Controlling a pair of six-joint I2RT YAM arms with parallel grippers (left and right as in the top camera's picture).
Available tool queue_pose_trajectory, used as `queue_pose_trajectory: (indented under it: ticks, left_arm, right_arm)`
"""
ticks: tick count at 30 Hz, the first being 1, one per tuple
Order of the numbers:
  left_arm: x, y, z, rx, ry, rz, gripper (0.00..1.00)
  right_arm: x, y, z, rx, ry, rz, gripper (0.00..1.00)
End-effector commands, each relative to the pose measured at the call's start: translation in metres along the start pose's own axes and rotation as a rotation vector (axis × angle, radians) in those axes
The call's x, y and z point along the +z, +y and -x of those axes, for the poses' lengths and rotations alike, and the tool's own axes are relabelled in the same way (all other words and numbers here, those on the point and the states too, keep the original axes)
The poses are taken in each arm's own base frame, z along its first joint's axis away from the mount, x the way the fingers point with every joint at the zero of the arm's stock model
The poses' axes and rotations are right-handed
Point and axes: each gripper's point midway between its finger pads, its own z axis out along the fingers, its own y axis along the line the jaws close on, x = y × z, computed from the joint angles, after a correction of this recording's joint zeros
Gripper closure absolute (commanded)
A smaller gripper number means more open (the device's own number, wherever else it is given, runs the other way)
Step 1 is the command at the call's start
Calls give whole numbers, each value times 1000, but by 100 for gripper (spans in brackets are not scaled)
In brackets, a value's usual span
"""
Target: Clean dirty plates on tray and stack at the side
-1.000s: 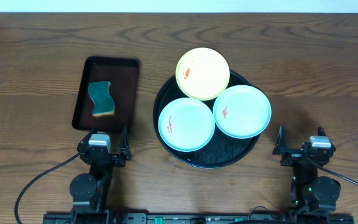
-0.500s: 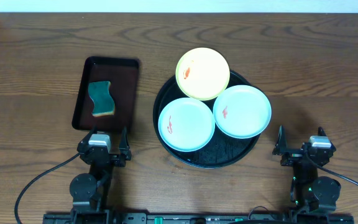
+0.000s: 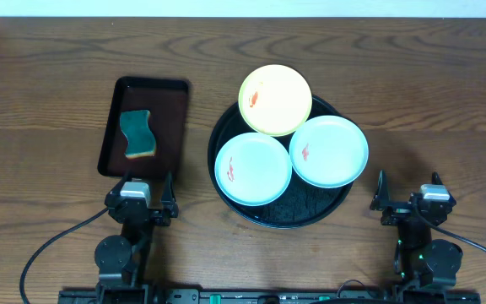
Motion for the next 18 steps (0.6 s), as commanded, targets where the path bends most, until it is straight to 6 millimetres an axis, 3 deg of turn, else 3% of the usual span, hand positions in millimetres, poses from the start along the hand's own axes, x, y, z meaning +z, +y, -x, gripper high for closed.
queue_pose_trajectory:
  ticks: [1, 14, 18]
  left_arm:
    - [1, -4, -15, 2, 46, -22, 19]
    - [1, -5, -15, -2, 47, -31, 19]
    - [1, -6, -15, -94, 48, -31, 19]
  right_arm:
    - [0, -3, -1, 0, 2, -10, 1]
    - [0, -2, -1, 0, 2, -10, 1]
    - [0, -3, -1, 0, 2, -10, 1]
